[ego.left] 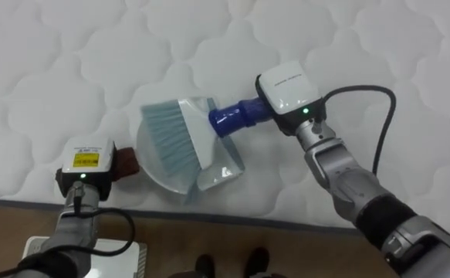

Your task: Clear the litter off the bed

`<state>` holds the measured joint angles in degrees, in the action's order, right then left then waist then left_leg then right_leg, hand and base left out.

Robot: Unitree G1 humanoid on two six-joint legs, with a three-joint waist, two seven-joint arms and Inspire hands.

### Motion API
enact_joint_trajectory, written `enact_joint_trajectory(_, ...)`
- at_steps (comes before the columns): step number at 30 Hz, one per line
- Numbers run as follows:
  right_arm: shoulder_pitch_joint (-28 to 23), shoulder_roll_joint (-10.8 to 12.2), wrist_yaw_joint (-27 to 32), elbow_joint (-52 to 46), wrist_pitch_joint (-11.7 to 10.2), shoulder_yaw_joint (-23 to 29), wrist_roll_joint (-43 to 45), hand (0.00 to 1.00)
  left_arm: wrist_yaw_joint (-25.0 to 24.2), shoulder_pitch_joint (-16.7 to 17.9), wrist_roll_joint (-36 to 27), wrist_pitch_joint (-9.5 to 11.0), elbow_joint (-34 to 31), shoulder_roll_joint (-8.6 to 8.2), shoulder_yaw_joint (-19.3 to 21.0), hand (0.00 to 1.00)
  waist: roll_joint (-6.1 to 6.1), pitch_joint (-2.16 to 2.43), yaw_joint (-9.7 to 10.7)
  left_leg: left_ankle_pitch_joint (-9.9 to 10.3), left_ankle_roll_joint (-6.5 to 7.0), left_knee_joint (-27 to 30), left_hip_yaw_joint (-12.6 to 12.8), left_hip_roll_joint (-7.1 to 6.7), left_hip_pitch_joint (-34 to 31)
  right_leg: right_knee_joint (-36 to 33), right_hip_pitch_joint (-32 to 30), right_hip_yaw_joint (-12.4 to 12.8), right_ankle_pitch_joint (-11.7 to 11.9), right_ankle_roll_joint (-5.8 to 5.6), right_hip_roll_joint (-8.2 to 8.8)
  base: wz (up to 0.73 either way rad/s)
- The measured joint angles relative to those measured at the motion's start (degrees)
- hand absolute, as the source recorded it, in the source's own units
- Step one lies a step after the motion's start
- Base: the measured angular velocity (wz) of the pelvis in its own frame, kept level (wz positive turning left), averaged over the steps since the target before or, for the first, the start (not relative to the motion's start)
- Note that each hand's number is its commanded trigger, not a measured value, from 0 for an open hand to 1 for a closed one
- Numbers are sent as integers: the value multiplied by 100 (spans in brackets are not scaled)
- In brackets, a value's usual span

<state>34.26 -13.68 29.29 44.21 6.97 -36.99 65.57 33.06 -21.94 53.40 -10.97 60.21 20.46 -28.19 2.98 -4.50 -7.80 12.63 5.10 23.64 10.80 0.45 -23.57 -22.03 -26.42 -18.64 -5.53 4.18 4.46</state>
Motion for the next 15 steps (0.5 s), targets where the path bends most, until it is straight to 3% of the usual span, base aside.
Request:
enact_joint_trajectory(11, -193, -12, -1, -2, -1, -3, -10, 100, 43, -3, -39, 0, 199, -151, 7, 100, 1, 6, 7, -22, 36, 14, 2, -45, 77, -100, 46, 2, -8, -13, 69, 0)
enact_joint_trajectory(15, -235, -36, 11, -1, -55, -1, -232, 100, 43, 1, -236, 6, 270, -167, -22, 100, -11, 13, 119, -22, 36, -19, -44, -44, 114, -64, 133, -45, -7, -12, 70, 8)
